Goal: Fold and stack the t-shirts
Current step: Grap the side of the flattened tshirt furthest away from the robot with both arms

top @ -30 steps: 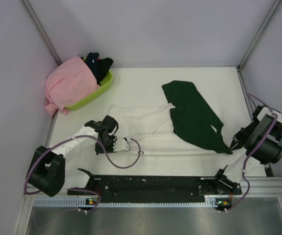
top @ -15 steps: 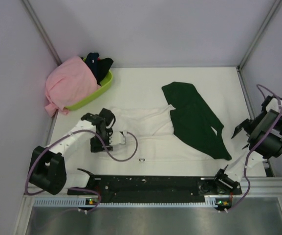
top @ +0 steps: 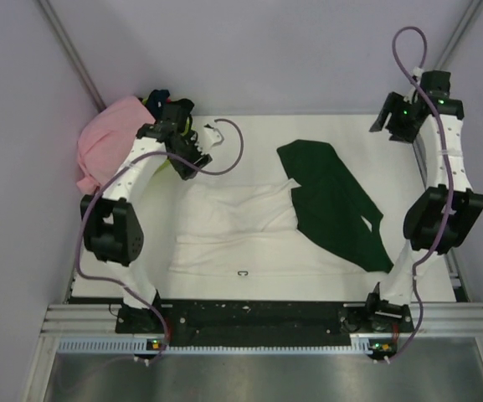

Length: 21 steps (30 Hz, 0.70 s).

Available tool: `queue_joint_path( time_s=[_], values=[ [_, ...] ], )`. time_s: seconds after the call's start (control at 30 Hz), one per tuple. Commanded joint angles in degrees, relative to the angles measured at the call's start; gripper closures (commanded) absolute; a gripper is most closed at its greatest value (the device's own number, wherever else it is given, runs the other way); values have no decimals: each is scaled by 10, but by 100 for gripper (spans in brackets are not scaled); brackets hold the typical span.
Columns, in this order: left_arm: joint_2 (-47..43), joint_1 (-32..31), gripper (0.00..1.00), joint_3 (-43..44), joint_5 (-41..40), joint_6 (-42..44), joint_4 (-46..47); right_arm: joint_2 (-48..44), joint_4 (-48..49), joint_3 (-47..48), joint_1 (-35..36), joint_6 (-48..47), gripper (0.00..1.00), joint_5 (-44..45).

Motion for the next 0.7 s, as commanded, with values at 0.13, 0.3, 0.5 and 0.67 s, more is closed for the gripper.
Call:
queue_joint_path(
  time_s=[0.13, 0.3, 0.5, 0.67],
  values=[
    [98, 16, 29, 58, 62, -43, 60, 223, 102, 147, 70, 12, 37, -74],
    [119, 17, 26, 35, 72, -49, 85, 340, 102, 228, 90, 41, 39, -77],
    [161, 25, 25, 47, 95, -78, 95, 436, 102, 270, 118, 62, 41, -124],
    [195, 25, 25, 69, 104, -83, 86, 475, 104, 292, 126, 102, 50, -165]
  ],
)
